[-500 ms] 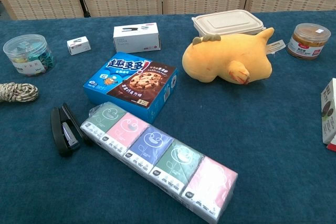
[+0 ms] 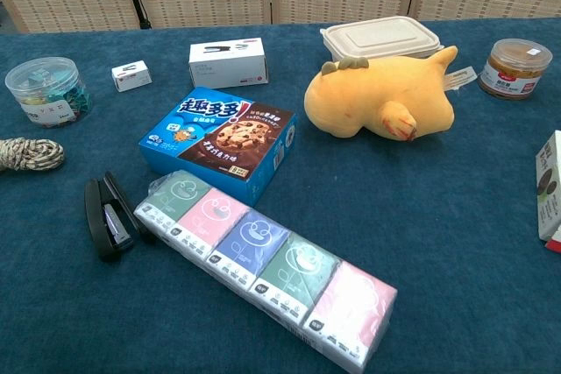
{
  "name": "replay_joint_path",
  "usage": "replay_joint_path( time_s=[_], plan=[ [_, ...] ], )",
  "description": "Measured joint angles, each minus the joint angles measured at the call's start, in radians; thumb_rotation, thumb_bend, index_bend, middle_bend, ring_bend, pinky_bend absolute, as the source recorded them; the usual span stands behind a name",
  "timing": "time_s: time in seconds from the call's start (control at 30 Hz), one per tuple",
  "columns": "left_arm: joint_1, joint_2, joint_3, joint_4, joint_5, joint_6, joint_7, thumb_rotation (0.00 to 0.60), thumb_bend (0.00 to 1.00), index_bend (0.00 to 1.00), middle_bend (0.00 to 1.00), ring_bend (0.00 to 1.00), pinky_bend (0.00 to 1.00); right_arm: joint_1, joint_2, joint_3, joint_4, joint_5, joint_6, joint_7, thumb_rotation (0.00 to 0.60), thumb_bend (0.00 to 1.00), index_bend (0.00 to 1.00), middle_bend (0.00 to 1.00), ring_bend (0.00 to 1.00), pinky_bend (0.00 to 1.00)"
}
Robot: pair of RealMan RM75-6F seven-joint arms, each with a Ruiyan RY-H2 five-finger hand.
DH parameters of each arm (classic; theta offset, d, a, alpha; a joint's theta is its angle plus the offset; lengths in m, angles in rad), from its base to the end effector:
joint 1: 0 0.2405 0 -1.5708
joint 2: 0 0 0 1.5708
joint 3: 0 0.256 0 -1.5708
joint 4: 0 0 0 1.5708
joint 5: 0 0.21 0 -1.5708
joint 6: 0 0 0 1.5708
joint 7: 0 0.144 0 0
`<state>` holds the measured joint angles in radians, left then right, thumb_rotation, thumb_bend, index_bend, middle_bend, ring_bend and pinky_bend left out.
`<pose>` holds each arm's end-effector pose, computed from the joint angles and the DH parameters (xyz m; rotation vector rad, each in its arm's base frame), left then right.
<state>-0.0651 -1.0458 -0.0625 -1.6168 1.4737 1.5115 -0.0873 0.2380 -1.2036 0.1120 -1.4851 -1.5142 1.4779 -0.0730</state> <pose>-0.3190 0.1776 0.1894 -1.3182 -0.9056 -0.9244 -0.2888 -0.2420 0.1513 1.4607 -0.6748 0.9778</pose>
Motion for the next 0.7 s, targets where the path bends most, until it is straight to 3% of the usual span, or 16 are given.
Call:
replay_joint_path(
  time_s=[0.37, 0.7],
  plan=[
    [0.001, 0.008, -0.003, 0.002, -0.006, -0.004, -0.020, 0.600, 0.00, 0.00, 0.00, 0.00, 0.00, 0.155, -0.091, 0.061, -0.061, 0.040, -0.176, -0.151, 0.000, 0.00, 0.04, 0.00, 0.00, 0.00],
    [0.008, 0.020, 0.000, 0.015, 0.003, 0.007, -0.074, 0.600, 0.00, 0.00, 0.00, 0.00, 0.00, 0.309, -0.273, 0.122, -0.010, 0.119, -0.300, -0.308, 0.000, 0.00, 0.04, 0.00, 0.00, 0.00]
  ],
)
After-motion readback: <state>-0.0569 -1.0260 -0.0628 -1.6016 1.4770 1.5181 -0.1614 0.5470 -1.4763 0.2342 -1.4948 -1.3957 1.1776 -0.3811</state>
